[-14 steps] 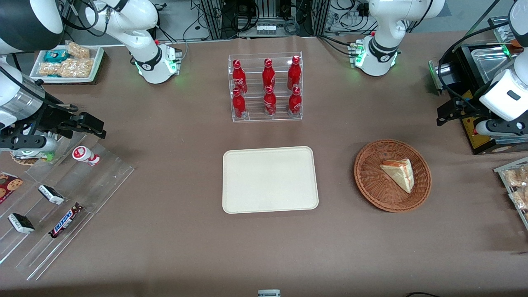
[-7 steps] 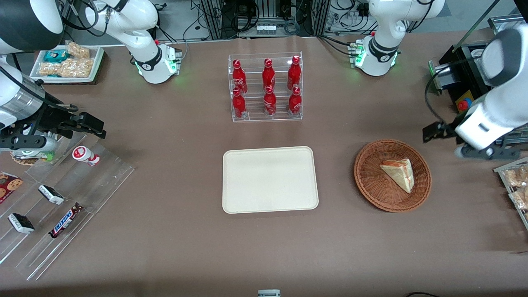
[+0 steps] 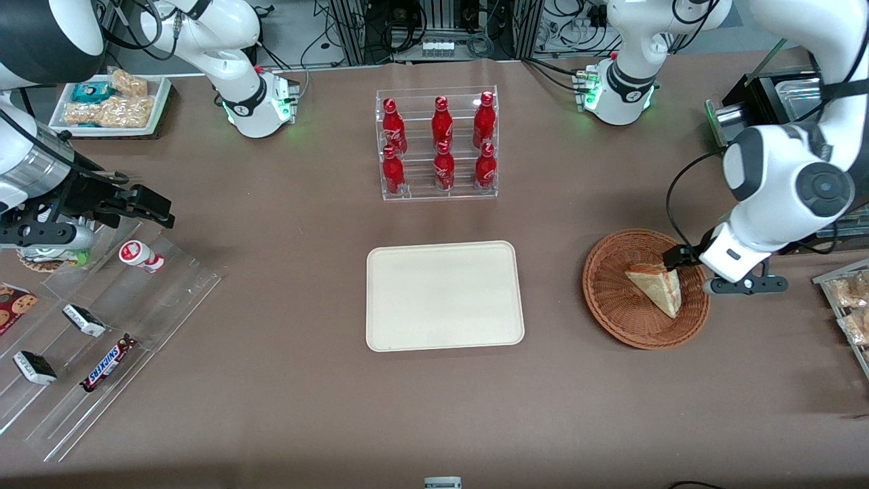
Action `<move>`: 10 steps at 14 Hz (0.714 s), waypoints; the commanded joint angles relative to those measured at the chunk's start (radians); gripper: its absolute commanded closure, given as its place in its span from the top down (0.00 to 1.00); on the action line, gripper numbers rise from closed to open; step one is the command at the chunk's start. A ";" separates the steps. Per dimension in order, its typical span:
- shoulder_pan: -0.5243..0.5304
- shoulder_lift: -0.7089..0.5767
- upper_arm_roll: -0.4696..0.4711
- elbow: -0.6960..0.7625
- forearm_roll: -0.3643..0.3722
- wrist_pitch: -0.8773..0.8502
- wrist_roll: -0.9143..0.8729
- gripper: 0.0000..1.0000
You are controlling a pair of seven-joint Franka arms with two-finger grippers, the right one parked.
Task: Place sandwich from basket to tray
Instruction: 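Lower the left gripper and grasp the wrapped sandwich in the basket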
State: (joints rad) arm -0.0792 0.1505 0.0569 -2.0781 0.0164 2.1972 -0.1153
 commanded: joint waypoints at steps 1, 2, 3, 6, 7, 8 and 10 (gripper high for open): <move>0.009 -0.022 -0.008 -0.034 0.019 0.027 -0.247 1.00; 0.009 -0.019 -0.009 -0.039 0.017 0.032 -0.349 1.00; 0.009 -0.011 -0.009 -0.045 0.007 0.044 -0.451 1.00; 0.009 0.004 -0.009 -0.105 0.004 0.186 -0.760 1.00; 0.009 0.006 -0.009 -0.144 0.001 0.256 -0.829 1.00; 0.009 0.008 -0.009 -0.181 0.000 0.310 -0.843 1.00; 0.009 0.050 -0.009 -0.194 0.000 0.361 -0.843 1.00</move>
State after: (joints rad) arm -0.0789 0.1735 0.0552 -2.2495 0.0181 2.5047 -0.9238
